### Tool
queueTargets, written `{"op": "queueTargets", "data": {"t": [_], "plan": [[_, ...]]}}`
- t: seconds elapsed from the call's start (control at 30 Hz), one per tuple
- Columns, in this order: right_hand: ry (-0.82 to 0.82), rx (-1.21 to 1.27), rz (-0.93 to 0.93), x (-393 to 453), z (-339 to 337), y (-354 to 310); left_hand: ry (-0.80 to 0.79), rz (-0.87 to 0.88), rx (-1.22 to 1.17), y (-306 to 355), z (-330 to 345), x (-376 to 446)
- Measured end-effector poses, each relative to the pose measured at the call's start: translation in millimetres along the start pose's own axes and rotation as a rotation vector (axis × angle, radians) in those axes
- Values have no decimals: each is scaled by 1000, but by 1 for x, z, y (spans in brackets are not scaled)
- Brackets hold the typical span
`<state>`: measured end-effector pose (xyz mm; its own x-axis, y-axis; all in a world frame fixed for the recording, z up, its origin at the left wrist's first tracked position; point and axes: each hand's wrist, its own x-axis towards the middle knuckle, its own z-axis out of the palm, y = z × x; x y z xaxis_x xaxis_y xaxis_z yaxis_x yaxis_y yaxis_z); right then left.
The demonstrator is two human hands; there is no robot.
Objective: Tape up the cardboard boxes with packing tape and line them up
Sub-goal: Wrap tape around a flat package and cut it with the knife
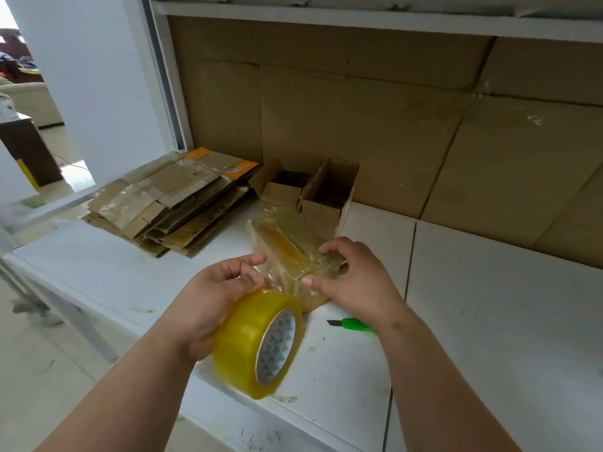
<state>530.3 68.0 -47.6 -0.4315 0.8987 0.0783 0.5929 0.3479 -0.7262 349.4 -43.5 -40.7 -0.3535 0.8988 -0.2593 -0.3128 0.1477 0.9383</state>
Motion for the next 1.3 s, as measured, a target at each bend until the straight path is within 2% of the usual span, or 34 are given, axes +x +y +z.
{"op": "queueTargets", "data": {"t": [0.1,0.23,0.4,0.5,0.6,0.73,0.8,0.9,1.0,1.1,1.17,1.3], "plan": [[106,-42,12,-10,14,-10,30,-15,4,-3,-5,2],[144,-113,-14,-22,23,-19,84,-48,36,-4,-16,3],[253,-230,32,-25,38,-38,42,-56,59,3,-25,-1],[266,-242,36,-25,44,-46,27,-42,60,6,-26,-8],[267,-142,44,-30,43,-45,49,-33,61,5,-32,-10],[435,251,61,-49,45,-43,62,-5,-6,7,-34,-14],[393,409,35,-64,48,-48,69,15,-16,9,-31,-17],[197,458,-64,-87,56,-54,99,38,-17,10,-27,-18],[13,328,-92,-102,62,-52,137,81,-43,8,-20,-18],[-166,21,-76,-112,62,-54,186,125,-48,8,-15,-18],[-164,-66,-104,-117,60,-56,192,147,-59,9,-12,-20],[-79,-71,-168,-120,47,-59,169,137,-171,12,-5,-27]]}}
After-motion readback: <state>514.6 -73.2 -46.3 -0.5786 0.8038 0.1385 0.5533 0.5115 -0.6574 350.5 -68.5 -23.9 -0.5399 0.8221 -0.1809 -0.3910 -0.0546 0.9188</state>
